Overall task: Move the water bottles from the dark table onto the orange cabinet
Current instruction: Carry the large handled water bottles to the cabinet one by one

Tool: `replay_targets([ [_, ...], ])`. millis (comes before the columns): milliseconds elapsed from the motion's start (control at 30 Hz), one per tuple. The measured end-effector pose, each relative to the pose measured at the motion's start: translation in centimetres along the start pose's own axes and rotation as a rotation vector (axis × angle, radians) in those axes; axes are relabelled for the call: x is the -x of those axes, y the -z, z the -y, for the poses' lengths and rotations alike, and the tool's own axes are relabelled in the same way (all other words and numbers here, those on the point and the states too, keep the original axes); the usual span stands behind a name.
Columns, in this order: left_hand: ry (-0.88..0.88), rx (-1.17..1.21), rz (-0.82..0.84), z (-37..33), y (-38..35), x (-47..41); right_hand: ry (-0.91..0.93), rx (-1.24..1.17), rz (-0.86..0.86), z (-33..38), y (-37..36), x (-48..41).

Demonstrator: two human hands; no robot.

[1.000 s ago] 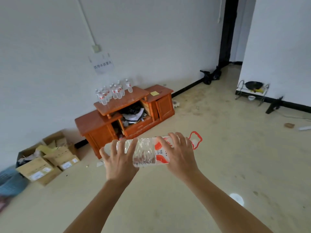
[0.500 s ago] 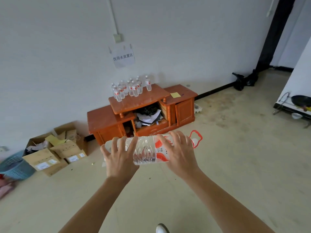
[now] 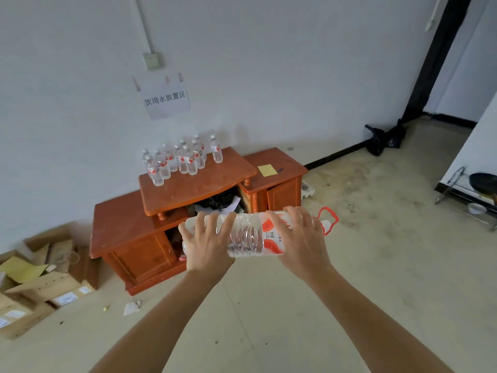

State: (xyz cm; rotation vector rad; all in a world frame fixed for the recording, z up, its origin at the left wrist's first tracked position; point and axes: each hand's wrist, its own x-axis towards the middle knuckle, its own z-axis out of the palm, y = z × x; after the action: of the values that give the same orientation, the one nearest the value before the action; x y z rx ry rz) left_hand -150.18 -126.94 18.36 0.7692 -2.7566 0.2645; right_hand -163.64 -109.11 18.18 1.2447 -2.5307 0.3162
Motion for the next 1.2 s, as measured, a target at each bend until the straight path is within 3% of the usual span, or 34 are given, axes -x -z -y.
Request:
replay_targets([
  [300, 0.015, -0.097, 0.051, -4.0, -8.1, -21.5, 0.015, -0.033, 0.052, -11.9, -9.6, -18.7],
  [433, 0.116, -0.085, 0.061, -2.9, -10.5, -29.6, 0.103, -0.068, 0.082, -14.4, -12.2, -28.2],
  [767, 0.329, -0.004, 0.131, 5.9, -18.4, -39.9, 0.346, -0.050, 0.191, -10.5, -21.7, -46.1],
  [1200, 0.341, 0.139, 0.239, 21.9, -30.5, -58.2, 0.364, 0.059, 0.264, -2.9, -33.3, -68.7],
])
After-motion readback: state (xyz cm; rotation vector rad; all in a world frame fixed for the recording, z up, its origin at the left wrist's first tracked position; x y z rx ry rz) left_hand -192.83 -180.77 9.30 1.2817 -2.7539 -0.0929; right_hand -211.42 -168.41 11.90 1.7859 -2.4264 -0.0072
